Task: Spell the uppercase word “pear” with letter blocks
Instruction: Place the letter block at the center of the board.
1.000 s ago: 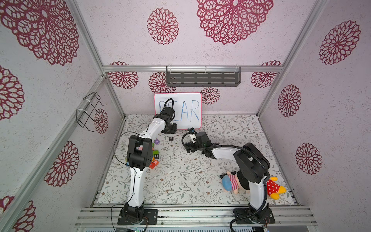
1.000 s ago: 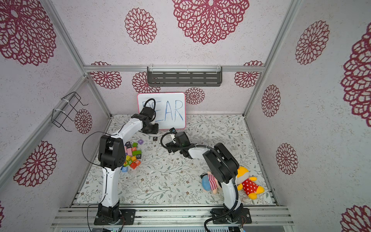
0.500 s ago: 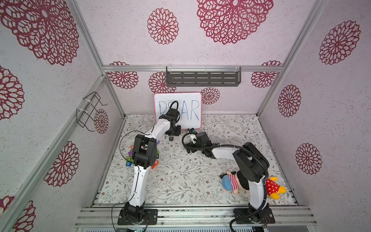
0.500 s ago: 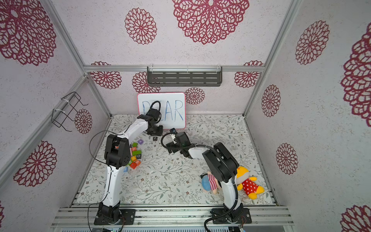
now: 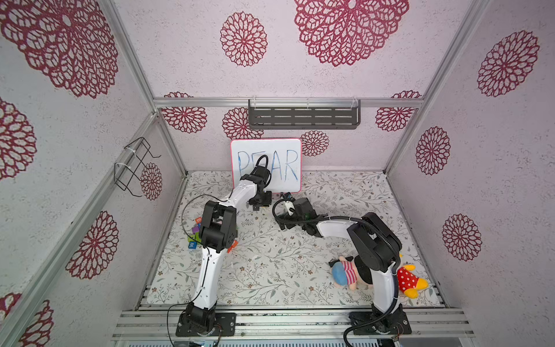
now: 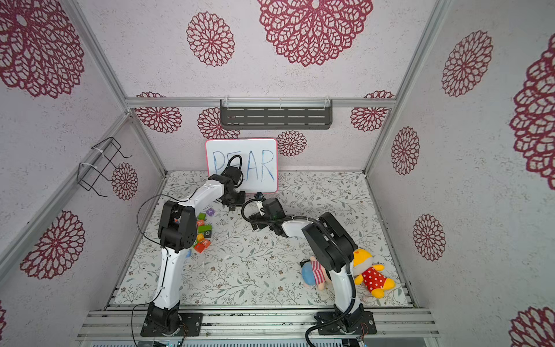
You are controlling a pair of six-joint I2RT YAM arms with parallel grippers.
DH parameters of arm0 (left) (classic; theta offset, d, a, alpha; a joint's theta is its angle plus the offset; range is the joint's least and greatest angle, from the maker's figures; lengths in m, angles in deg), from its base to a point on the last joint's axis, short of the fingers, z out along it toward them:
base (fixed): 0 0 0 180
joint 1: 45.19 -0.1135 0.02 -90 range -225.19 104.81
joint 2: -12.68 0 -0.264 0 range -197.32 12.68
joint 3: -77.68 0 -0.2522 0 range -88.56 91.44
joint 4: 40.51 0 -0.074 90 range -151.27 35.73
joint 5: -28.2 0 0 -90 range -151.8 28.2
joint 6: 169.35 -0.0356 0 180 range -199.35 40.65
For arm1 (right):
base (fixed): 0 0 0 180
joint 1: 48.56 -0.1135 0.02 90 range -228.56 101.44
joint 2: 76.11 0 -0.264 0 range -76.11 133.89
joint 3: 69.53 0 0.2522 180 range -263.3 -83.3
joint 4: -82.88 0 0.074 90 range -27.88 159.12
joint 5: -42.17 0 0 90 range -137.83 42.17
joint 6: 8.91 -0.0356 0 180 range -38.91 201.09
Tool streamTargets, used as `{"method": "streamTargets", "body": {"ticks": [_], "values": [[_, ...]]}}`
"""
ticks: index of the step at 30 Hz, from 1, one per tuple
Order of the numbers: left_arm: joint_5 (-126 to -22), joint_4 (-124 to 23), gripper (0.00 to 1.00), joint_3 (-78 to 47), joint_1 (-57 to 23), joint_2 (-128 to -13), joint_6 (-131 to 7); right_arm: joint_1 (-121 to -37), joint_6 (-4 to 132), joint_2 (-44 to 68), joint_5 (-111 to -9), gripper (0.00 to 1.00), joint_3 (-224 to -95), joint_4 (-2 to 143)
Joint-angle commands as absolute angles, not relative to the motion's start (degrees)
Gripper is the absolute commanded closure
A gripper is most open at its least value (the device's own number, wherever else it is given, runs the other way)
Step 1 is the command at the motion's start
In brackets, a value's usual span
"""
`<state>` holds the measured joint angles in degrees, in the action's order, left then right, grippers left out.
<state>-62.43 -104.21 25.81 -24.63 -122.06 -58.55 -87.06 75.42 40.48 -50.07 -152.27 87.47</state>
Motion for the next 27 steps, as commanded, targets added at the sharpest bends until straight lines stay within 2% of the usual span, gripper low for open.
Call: {"method": "streamTargets", "body": {"ticks": [1, 27], "values": [[-62.10, -102.81, 0.78, 25.79, -23.90, -122.74, -57.82, -86.79, 74.23, 40.28, -50.92, 0.01, -152.27, 89.49], [-60.42, -102.69, 0.78, 26.75, -23.30, -125.78, -57.81, -86.79, 73.61, 40.59, -51.46, 0.01, -152.28, 89.60]]}}
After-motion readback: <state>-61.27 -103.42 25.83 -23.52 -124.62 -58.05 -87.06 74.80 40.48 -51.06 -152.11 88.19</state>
